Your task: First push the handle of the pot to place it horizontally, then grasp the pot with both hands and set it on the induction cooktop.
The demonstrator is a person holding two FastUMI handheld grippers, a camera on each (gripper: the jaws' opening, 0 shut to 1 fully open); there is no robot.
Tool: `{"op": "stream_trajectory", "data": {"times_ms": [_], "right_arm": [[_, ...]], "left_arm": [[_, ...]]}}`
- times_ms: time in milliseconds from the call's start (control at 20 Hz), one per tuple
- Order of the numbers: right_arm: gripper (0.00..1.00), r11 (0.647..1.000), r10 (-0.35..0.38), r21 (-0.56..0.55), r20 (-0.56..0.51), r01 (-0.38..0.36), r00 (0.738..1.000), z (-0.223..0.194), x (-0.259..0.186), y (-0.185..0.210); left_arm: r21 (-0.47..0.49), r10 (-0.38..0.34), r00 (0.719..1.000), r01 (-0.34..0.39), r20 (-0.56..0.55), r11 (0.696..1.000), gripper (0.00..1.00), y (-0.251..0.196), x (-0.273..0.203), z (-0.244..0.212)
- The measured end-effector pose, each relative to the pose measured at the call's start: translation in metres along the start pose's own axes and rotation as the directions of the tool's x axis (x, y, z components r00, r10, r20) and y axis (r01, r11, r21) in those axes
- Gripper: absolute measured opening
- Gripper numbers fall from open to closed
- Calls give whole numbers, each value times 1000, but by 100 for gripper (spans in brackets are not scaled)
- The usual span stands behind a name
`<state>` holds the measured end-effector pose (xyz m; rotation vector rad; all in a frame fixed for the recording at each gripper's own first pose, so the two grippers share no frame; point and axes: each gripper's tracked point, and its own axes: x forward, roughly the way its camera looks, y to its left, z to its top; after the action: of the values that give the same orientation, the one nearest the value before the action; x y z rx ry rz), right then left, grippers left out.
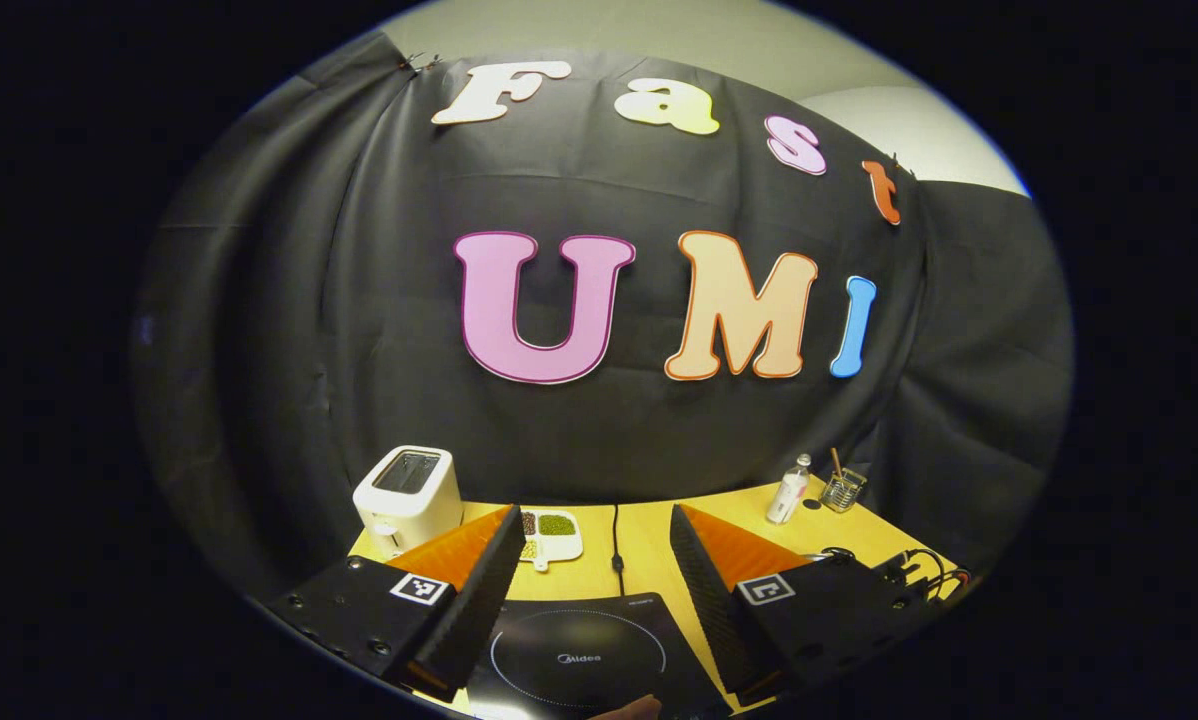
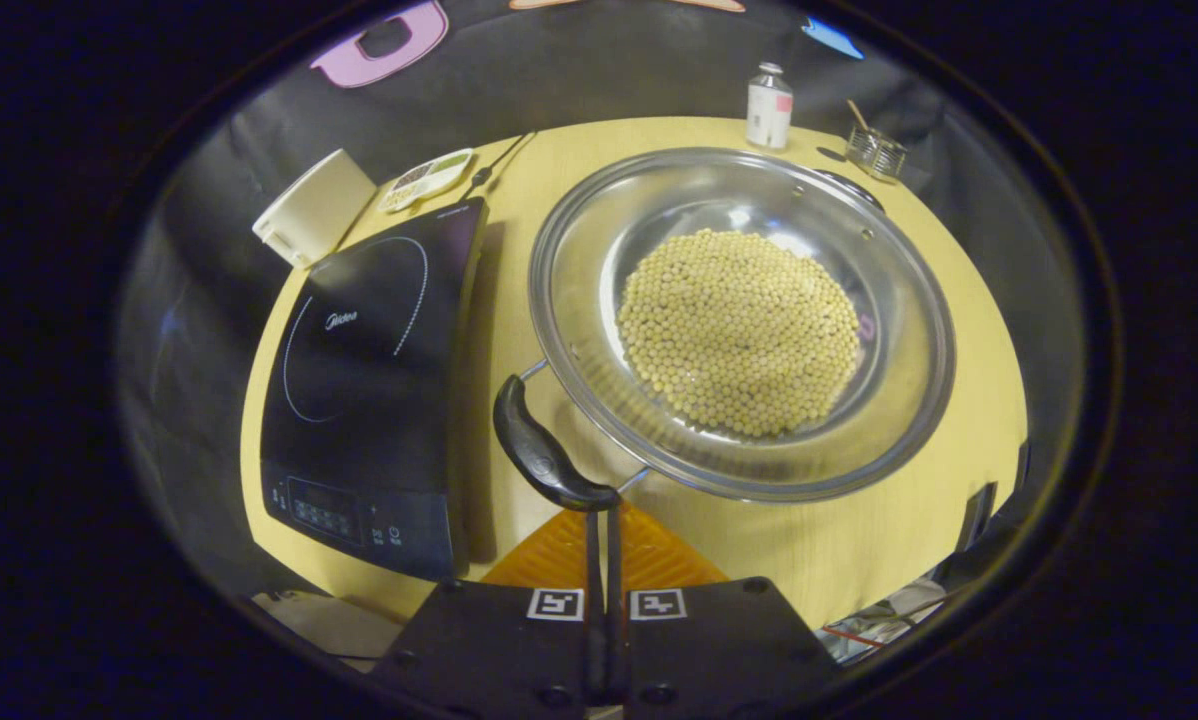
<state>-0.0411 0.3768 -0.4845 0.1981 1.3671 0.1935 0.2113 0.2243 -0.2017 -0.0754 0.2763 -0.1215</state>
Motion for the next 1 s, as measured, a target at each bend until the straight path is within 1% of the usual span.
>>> {"op": "stream_trajectory", "data": {"times_ms": [50,100,150,200,250,300,350,400,450,650,700,800,1000], "right_arm": [[0,1000,-27,-15,-4,27,1000,-1,0,-8],[2,999,-44,-14,-1,44,999,2,-2,-14],[2,999,-43,0,7,43,999,4,-2,-15],[3,999,-34,10,13,34,999,7,-4,-14],[0,999,-28,17,21,28,999,10,-5,-13],[2,999,-26,20,26,26,999,12,-5,-11],[3,1000,-27,17,27,26,999,14,-5,-8],[3,1000,-24,12,30,24,999,18,-4,-4],[0,1000,-18,8,35,18,999,21,-3,1],[0,1000,13,6,52,-13,999,40,2,19],[3,1000,21,8,55,-22,998,44,3,24],[2,999,36,12,62,-36,997,53,6,33],[2,996,66,61,69,-70,995,67,12,46]], "left_arm": [[-1,5,1000,-5,2,1000,89,4,0,0],[-2,8,1000,-8,4,1000,89,6,0,0],[-2,9,1000,-9,5,1000,89,8,0,0],[-1,9,1000,-9,5,1000,89,9,0,-1],[-1,10,1000,-10,4,1000,89,9,1,-1],[-2,10,1000,-10,3,1000,89,11,2,-1],[-3,9,1000,-9,4,1000,89,11,2,-1],[-4,8,1000,-8,3,1000,89,11,3,-3],[-5,6,1000,-6,3,1000,89,11,4,-3],[-4,4,1000,-4,-1,1000,89,11,4,-4],[-4,5,1000,-5,-2,1000,89,13,3,-5],[-2,10,1000,-10,-4,1000,89,15,4,-6],[11,20,1000,-20,-7,1000,89,20,3,-6]]}}
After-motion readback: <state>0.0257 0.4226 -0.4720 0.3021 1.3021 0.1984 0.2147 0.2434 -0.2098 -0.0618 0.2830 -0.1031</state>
